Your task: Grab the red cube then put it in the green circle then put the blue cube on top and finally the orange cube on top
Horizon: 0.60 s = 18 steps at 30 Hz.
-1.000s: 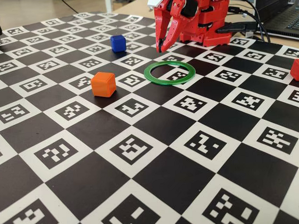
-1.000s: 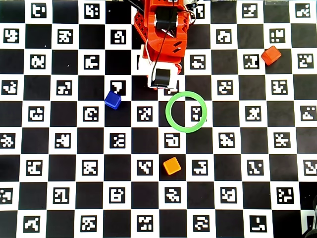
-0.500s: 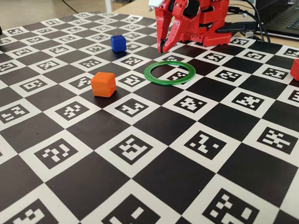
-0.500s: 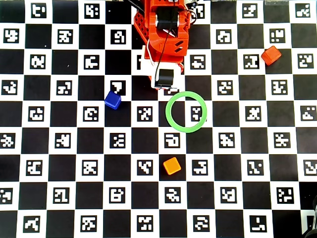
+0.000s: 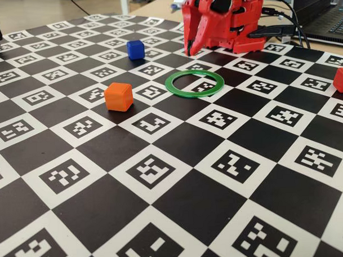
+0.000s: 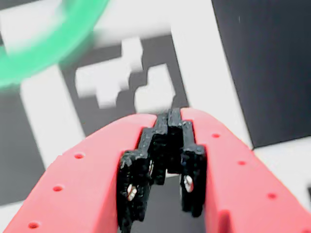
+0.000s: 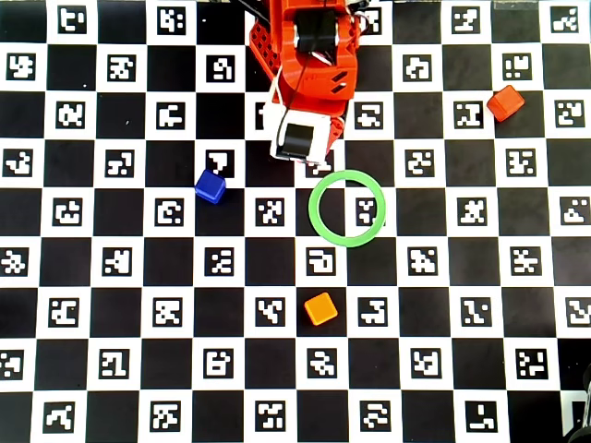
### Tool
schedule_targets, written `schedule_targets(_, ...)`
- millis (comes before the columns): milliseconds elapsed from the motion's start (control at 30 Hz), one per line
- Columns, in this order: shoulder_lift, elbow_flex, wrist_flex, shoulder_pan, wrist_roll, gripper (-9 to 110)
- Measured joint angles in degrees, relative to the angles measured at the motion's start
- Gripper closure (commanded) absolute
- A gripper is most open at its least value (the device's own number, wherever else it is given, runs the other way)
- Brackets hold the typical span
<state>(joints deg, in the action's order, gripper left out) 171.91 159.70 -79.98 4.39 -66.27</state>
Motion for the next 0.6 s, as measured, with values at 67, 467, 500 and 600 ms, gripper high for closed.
schedule_targets(67,-5.3,-7.9,-2.9,1.8,5.3,107)
schedule_targets(467,-34.1,-50.3,-17.3,21.6,36.3,88)
schedule_targets(500,-36.1,-52.5,-18.1,23.1,38.3,86)
schedule_targets(600,-41.1,-57.7,-18.8,27.6,43.9,79)
